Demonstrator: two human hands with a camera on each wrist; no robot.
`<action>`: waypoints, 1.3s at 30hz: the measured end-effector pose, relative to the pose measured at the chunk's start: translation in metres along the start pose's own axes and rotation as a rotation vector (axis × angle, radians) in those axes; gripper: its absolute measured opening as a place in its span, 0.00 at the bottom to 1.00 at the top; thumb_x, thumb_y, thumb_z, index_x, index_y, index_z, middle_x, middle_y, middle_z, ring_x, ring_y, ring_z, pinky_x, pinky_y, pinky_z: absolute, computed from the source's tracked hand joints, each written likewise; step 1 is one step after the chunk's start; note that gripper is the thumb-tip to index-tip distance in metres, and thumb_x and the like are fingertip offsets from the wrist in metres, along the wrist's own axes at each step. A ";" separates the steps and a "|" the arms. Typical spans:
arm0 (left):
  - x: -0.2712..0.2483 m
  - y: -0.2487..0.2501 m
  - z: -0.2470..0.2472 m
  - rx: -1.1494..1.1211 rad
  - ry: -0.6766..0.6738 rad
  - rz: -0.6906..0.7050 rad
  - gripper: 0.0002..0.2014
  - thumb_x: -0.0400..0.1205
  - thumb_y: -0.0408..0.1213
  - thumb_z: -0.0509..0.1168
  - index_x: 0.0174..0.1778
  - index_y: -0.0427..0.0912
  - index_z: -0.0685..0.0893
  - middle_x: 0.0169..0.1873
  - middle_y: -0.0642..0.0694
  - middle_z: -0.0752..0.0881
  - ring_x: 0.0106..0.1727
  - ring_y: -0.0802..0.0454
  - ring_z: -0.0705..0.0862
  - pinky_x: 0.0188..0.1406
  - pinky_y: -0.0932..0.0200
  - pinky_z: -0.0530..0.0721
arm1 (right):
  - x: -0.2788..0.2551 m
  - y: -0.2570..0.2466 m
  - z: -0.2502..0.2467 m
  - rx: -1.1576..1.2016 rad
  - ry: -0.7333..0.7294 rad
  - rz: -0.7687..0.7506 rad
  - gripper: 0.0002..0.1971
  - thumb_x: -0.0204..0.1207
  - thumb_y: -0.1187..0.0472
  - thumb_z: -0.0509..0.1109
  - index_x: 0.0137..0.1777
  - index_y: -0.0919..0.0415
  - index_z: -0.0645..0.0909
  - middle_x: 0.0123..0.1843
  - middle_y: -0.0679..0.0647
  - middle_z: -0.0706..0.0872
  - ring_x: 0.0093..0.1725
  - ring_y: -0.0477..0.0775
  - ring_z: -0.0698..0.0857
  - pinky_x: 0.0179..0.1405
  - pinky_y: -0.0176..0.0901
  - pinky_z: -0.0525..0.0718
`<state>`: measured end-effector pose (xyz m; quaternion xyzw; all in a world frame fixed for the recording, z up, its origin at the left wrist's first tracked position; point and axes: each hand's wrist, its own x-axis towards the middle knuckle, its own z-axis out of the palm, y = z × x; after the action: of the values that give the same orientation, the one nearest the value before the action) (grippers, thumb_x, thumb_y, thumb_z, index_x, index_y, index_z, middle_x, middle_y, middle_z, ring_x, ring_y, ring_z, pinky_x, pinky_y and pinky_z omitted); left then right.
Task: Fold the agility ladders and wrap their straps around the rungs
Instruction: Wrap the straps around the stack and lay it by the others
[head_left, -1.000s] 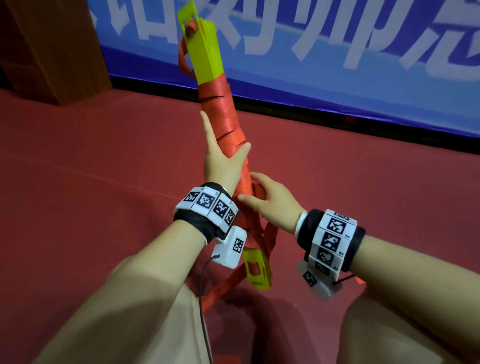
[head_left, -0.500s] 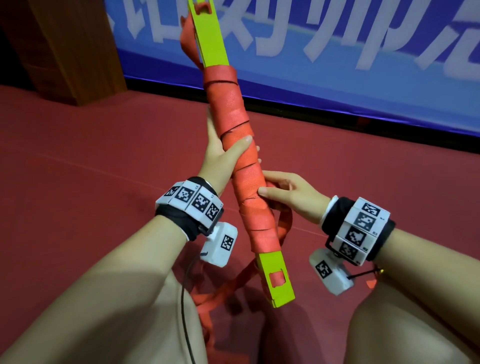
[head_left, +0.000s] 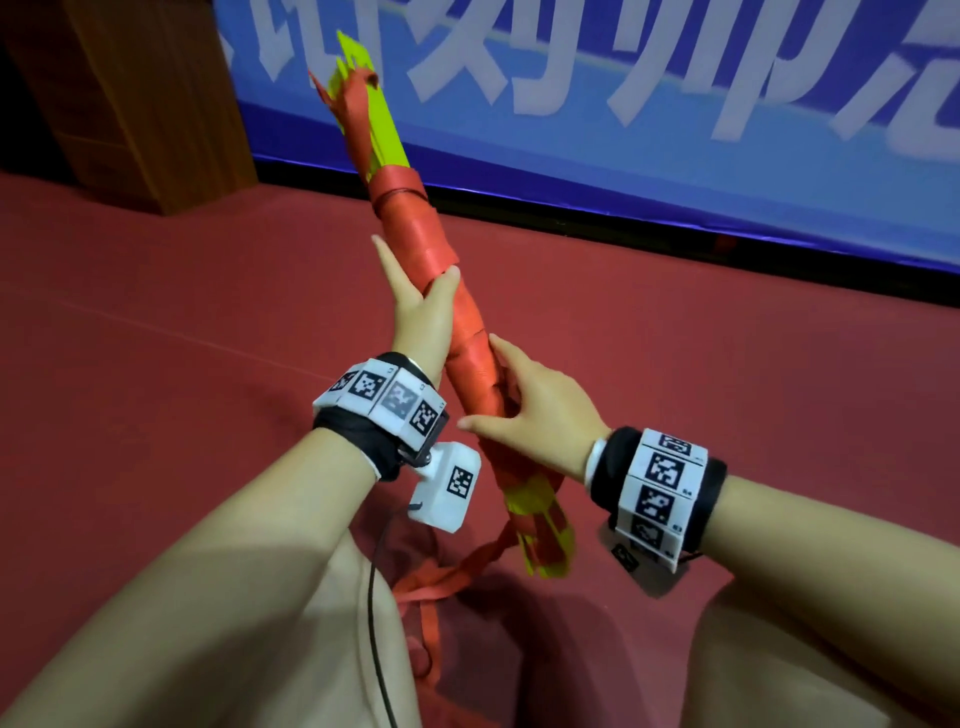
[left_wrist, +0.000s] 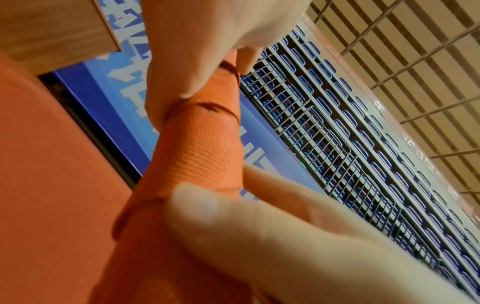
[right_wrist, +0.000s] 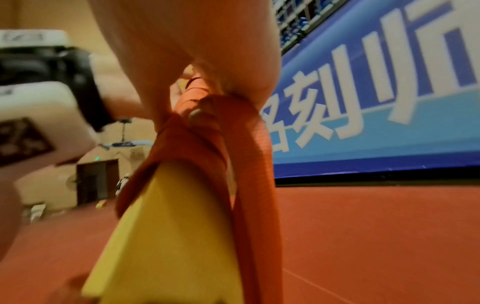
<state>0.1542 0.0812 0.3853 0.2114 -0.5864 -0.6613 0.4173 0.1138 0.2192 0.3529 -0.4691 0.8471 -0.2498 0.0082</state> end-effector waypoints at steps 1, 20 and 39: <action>0.001 0.000 -0.001 -0.070 -0.005 -0.059 0.40 0.85 0.33 0.57 0.85 0.60 0.40 0.73 0.49 0.73 0.58 0.52 0.82 0.59 0.52 0.82 | 0.002 0.001 -0.001 0.021 -0.044 0.007 0.48 0.69 0.39 0.75 0.84 0.52 0.55 0.69 0.54 0.82 0.63 0.57 0.83 0.60 0.52 0.80; -0.001 0.002 -0.014 0.186 -0.239 0.104 0.51 0.78 0.32 0.73 0.86 0.51 0.41 0.81 0.54 0.61 0.73 0.63 0.71 0.72 0.64 0.72 | 0.002 0.020 -0.030 0.680 -0.337 0.083 0.14 0.69 0.65 0.79 0.52 0.49 0.88 0.53 0.56 0.91 0.50 0.49 0.89 0.62 0.47 0.85; 0.001 -0.012 0.001 0.392 -0.012 0.178 0.52 0.76 0.38 0.75 0.85 0.61 0.44 0.76 0.38 0.71 0.71 0.43 0.75 0.66 0.55 0.75 | 0.000 0.015 -0.007 0.077 -0.119 0.032 0.42 0.73 0.46 0.75 0.84 0.48 0.57 0.49 0.48 0.84 0.55 0.56 0.85 0.47 0.43 0.76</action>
<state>0.1494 0.0802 0.3748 0.2321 -0.7227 -0.4963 0.4213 0.1000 0.2283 0.3526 -0.4687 0.8422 -0.2538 0.0806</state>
